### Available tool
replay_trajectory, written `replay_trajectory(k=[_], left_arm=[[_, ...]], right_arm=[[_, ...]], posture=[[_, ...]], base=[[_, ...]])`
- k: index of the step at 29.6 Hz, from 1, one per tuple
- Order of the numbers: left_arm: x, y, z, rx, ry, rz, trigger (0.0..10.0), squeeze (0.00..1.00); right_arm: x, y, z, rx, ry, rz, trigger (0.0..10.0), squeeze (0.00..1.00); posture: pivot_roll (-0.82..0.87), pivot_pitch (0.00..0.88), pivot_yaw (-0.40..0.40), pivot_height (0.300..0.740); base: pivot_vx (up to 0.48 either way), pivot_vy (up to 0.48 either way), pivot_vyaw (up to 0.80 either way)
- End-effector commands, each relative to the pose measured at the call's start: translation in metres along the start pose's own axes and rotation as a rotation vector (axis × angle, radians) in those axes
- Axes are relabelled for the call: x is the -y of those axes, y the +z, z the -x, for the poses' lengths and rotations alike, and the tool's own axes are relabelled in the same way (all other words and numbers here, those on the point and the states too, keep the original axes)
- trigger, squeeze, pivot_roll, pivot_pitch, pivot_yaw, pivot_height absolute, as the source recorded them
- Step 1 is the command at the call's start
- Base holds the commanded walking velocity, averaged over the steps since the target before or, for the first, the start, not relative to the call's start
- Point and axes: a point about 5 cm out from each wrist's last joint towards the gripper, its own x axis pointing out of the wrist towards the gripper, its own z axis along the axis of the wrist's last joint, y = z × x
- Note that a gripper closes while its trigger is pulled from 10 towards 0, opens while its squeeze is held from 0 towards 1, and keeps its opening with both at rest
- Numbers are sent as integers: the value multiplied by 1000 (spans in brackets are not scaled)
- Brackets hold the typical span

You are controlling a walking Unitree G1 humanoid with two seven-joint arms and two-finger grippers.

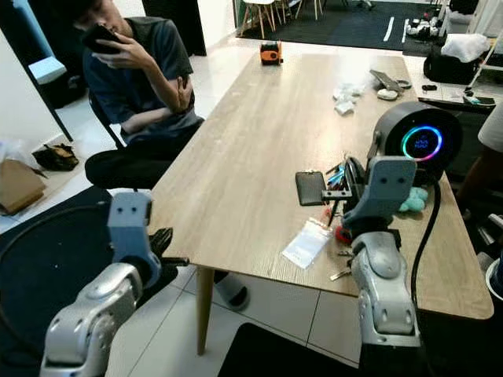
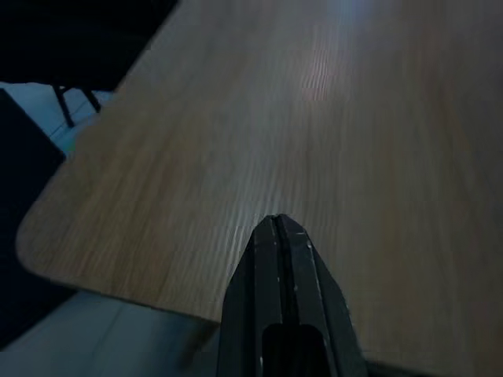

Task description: Hang keys on a hook

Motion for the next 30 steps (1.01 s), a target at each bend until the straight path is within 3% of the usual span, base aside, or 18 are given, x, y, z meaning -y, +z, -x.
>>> replay_trajectory(k=[1, 5, 9, 11, 21, 25, 30], left_arm=[[1, 7, 4, 73, 4, 17, 10000, 0], [15, 30, 4, 268, -9, -76, 10000, 0], [18, 38, 4, 338, 8, -132, 10000, 0], [23, 41, 4, 397, 11, -213, 10000, 0], [34, 23, 3, 392, 6, -251, 10000, 0], [33, 15, 2, 364, 18, -269, 10000, 0], [25, 0, 3, 297, 43, -232, 10000, 0]], right_arm=[[2, 5, 2, 20, -10, 5, 10000, 0], [-2, 3, 0, 21, -12, -1, 10000, 0], [-5, 0, 0, 15, -4, -9, 10000, 0], [-6, -1, -1, 10, 2, -14, 10000, 0], [-10, -2, -5, 6, 15, -25, 10000, 0], [-12, -3, -4, 1, 21, -29, 10000, 0], [-16, -6, -1, -8, 29, -37, 10000, 0]], posture=[[59, 174, 92, 740], [59, 163, 79, 740], [60, 157, 74, 740], [59, 154, 70, 740], [54, 152, 61, 740], [54, 152, 61, 740], [49, 142, 67, 740]], base=[[0, 0, 0], [0, 0, 0], [0, 0, 0], [0, 0, 0], [0, 0, 0], [0, 0, 0], [0, 0, 0]])
